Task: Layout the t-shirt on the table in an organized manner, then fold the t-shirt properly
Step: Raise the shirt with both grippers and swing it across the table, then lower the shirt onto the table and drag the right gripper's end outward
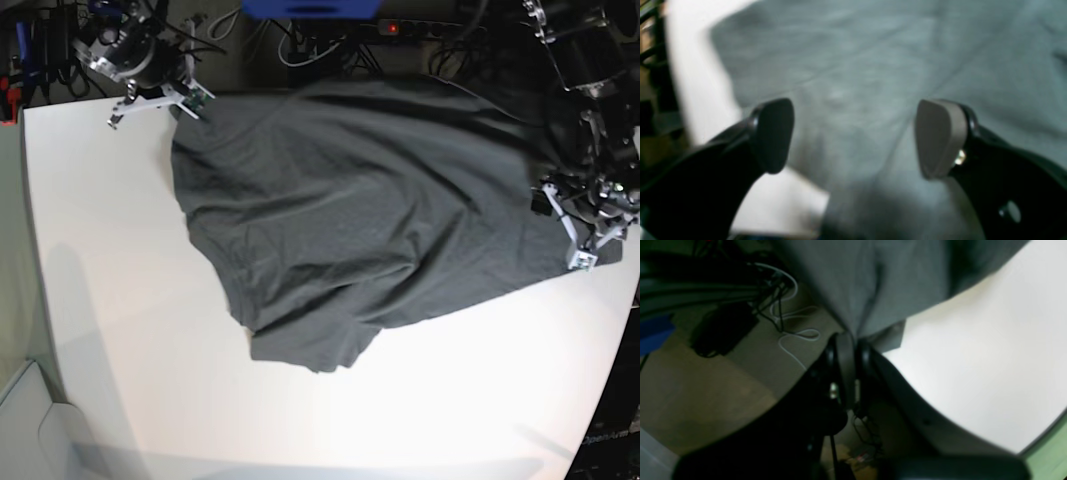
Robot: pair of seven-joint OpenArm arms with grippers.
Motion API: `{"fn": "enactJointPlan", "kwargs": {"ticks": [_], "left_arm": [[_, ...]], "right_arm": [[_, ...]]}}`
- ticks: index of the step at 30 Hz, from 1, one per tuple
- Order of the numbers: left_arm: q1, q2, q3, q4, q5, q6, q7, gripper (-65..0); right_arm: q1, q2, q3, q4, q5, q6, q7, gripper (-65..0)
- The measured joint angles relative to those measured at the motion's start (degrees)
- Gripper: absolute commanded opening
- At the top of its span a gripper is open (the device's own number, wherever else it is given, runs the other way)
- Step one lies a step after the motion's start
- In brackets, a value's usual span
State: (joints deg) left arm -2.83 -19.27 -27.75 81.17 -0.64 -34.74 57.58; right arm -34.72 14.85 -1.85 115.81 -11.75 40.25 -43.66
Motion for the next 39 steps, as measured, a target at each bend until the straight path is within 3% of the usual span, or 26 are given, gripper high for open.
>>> {"fn": "enactJointPlan", "kwargs": {"ticks": [6, 11, 13, 19, 21, 26, 29, 33, 39], "left_arm": [[-1.4, -0.3, 2.0, -6.8, 1.5, -0.3, -4.3, -9.3], [-2.1, 1.3, -1.1, -7.7, 4.5, -0.2, -6.9, -12.2], [-2.1, 1.4, -1.6, -8.0, 4.7, -0.2, -6.8, -21.4], [-3.5, 2.0, -1.5, -10.1, 6.6, -0.2, -7.6, -58.6], [-5.4, 2.5, -1.4, -12.5, 7.3, 0.2, -8.7, -65.0], [-10.0, 3.1, -1.5, -16.5, 10.5, 0.3, -8.7, -64.1], [-10.2, 3.9, -1.4, -16.2, 11.1, 0.7, -8.8, -64.0], [-11.3, 3.8, 1.7, -16.3, 11.5, 0.7, -7.6, -63.8], [-10.4, 4.9, 3.2, -10.6, 10.5, -0.1, -5.5, -63.6]], "right_arm": [[-1.0, 1.0, 0.8, 0.0, 0.0, 0.0, 0.0, -61.9], [-2.3, 0.1, 5.6, 0.2, 0.2, 0.0, 0.5, -61.0], [-3.0, -0.7, 7.4, 0.2, -0.3, 0.0, 0.8, -61.0], [-4.5, -3.3, 12.3, 0.2, -0.3, 0.0, 5.4, -61.3], [-4.2, -4.3, 14.0, 0.1, -0.1, 0.0, 6.5, -61.3], [0.4, -8.1, 20.8, 0.1, -0.4, 0.0, 6.9, -61.4], [6.0, -10.7, 21.3, 0.0, -0.4, 0.0, 6.5, -61.4], [16.2, -14.6, 15.6, -0.3, -0.8, 0.0, 4.6, -61.1], [31.9, -16.3, 1.9, -5.0, -0.3, 0.2, -9.9, -61.4]]}}
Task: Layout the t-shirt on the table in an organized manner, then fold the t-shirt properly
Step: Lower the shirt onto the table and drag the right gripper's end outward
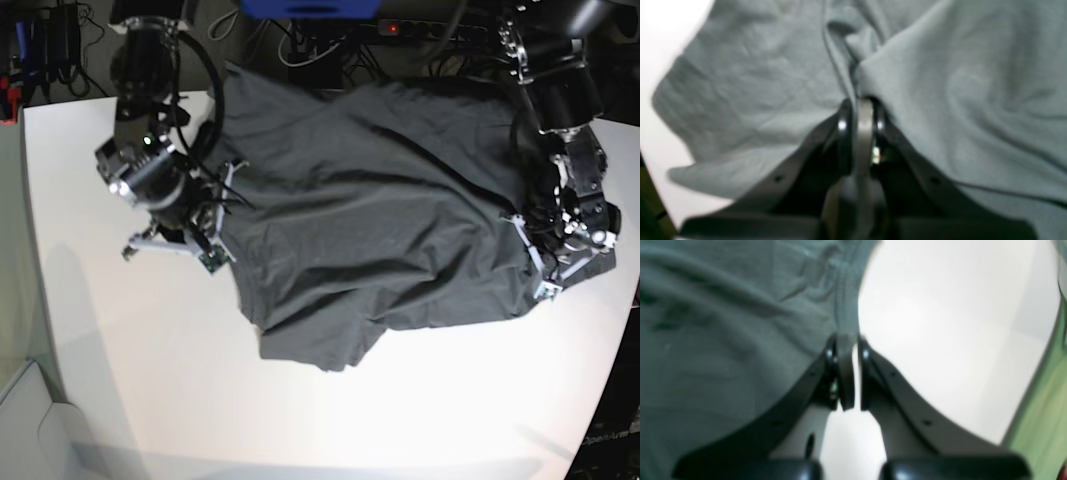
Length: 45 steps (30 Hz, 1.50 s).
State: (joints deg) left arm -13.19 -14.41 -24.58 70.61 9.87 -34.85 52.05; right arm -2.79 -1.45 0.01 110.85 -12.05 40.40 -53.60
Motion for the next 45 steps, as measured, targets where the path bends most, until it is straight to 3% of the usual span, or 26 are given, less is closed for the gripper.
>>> {"fn": "enactJointPlan", "kwargs": {"ticks": [5, 7, 12, 16, 22, 28, 31, 34, 38, 45], "left_arm": [[-0.5, -0.3, -0.2, 6.0, 0.2, 0.1, 3.5, -63.4], [-0.5, -0.3, -0.3, 7.2, 0.0, 0.0, 4.3, -60.3], [1.8, -1.3, -0.4, 11.0, 0.2, 0.2, 6.4, -37.1], [5.6, -1.6, -0.4, 14.8, 0.2, 0.1, 6.6, -24.1], [8.2, -1.7, -0.5, 17.8, 0.0, 0.1, 6.5, -23.2], [8.5, -3.5, -8.0, 17.1, 0.3, 0.2, 6.4, -23.1], [8.5, -3.7, -9.5, 17.1, 0.2, 0.2, 6.4, -23.1], [8.3, -3.7, -9.5, 16.7, 0.0, -0.1, 6.3, -23.1], [7.6, -3.3, -9.5, 12.0, 0.0, 0.0, 4.0, -23.1], [6.2, -3.2, -9.5, 6.4, 0.0, 0.1, 1.7, -23.1]], "right_arm": [[8.1, -1.2, -3.8, -8.7, -0.1, -0.2, -2.3, -61.4], [10.2, -2.6, -3.8, -12.9, 0.3, -0.1, -2.0, -61.4], [15.3, -4.1, -3.8, -22.7, -0.3, -0.2, 1.2, -61.4], [18.0, -4.4, -3.8, -32.3, -0.2, -0.2, 5.9, -61.4], [22.3, -3.3, -3.6, -46.7, 0.1, -0.3, 14.5, -61.4], [23.1, 0.2, -1.6, -50.6, 2.1, 0.2, 21.7, -61.4], [23.9, 0.9, 4.3, -51.1, 1.4, 0.4, 21.5, -61.4], [24.2, 4.0, 8.5, -51.2, 0.5, 0.1, 21.7, -61.4], [24.2, 6.9, 10.0, -51.2, 0.5, -0.1, 21.7, -61.4], [24.8, 8.2, 12.0, -51.4, -0.1, -0.2, 22.8, -61.4]]}}
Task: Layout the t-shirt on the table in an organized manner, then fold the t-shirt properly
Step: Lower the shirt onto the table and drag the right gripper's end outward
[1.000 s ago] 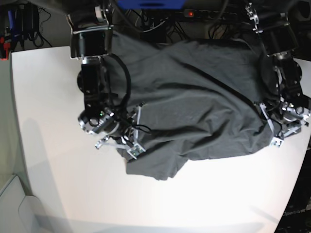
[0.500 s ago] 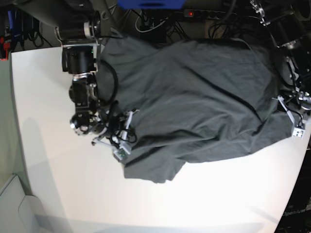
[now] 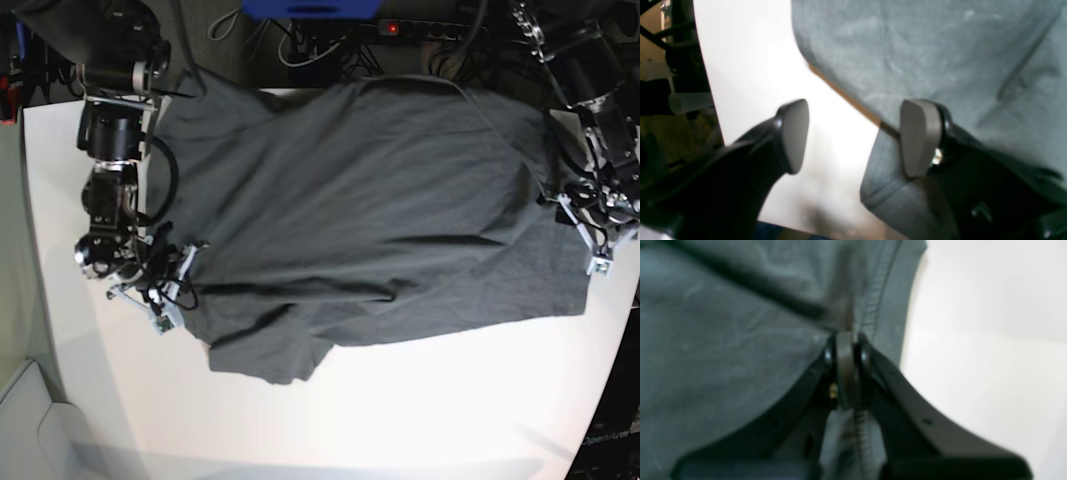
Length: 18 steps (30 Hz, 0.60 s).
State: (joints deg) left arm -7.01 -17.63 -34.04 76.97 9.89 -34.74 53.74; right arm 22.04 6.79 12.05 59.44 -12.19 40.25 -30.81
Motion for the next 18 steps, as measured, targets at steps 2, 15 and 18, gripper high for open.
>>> {"fn": "enactJointPlan", "kwargs": {"ticks": [2, 15, 18], "left_arm": [[0.0, 0.0, 0.0, 0.0, 0.0, 0.0, 0.0, -23.1], [0.3, 0.4, -4.3, 7.9, -0.6, -0.2, 3.4, -23.2], [0.6, 0.2, -7.7, 11.7, -0.2, -0.1, 6.5, -23.2]], "right_arm": [[0.1, 0.1, 1.4, 0.0, -0.2, 0.0, 0.0, -61.4], [-0.1, -6.8, -4.6, 15.0, 2.5, -0.4, -0.4, -61.3], [3.2, -9.0, -6.5, 8.9, 3.4, 0.2, 0.8, -61.3]]}}
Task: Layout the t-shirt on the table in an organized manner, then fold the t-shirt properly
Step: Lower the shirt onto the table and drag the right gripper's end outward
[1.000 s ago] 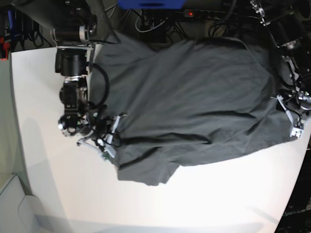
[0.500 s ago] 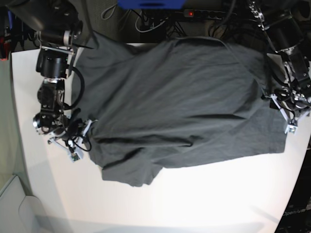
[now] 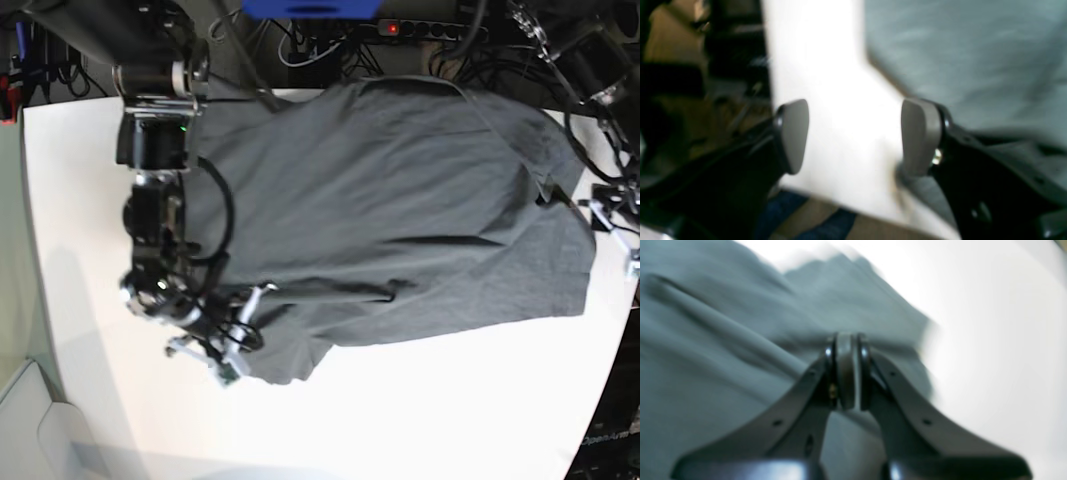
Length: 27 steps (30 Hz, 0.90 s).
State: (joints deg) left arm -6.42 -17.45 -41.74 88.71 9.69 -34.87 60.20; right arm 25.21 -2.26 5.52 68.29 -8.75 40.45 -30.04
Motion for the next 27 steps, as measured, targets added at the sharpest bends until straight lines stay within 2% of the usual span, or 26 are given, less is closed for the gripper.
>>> {"fn": "enactJointPlan", "kwargs": {"ticks": [4, 6, 9, 13, 16, 17, 19, 20, 24, 27], "left_arm": [[0.7, 1.3, -2.3, 6.6, 0.3, -0.6, 2.8, -23.2], [3.3, 2.3, -3.2, 10.4, -1.1, -0.7, 3.0, -23.2], [6.9, 2.9, -4.1, 13.7, 0.4, -0.5, 4.4, -23.2], [9.0, 3.3, -3.9, 17.3, -0.8, -0.6, 3.7, -23.2], [10.9, 3.2, -3.9, 18.9, -0.7, -0.5, 3.4, -23.2], [11.5, 3.3, -4.0, 19.0, -0.3, -0.5, 4.2, -23.2], [11.5, 3.5, -3.9, 19.0, 0.2, -0.5, 4.3, -23.2], [11.4, 3.4, -3.7, 19.1, -0.3, -0.5, 4.2, -23.2], [11.4, 3.5, -3.6, 19.3, -0.5, -0.5, 3.9, -23.2], [11.3, 3.7, -3.6, 19.2, -0.1, -0.5, 3.9, -23.2]], "right_arm": [[6.7, -0.9, 0.0, -16.9, -1.3, -0.3, 1.1, -61.4], [9.6, -0.4, 0.2, -24.2, -1.2, -0.4, 5.0, -61.4], [12.4, 0.5, 0.2, -32.5, -0.9, -0.6, 11.3, -61.3], [13.5, 1.6, 0.0, -38.8, -1.0, -0.7, 14.7, -61.3], [13.3, 3.7, -0.1, -39.4, -0.9, -0.6, 15.3, -61.2], [13.0, 4.7, 0.0, -39.3, -0.9, -1.5, 15.7, -61.1], [12.0, 6.2, 0.0, -39.2, -0.3, -5.7, 17.7, -61.1], [11.6, 6.8, 0.0, -39.2, 0.0, -6.3, 18.6, -61.1], [11.5, 9.0, -0.1, -39.2, 0.0, -12.0, 19.0, -61.0], [10.9, 11.1, -0.1, -39.1, 0.2, -12.3, 20.2, -61.0]]}}
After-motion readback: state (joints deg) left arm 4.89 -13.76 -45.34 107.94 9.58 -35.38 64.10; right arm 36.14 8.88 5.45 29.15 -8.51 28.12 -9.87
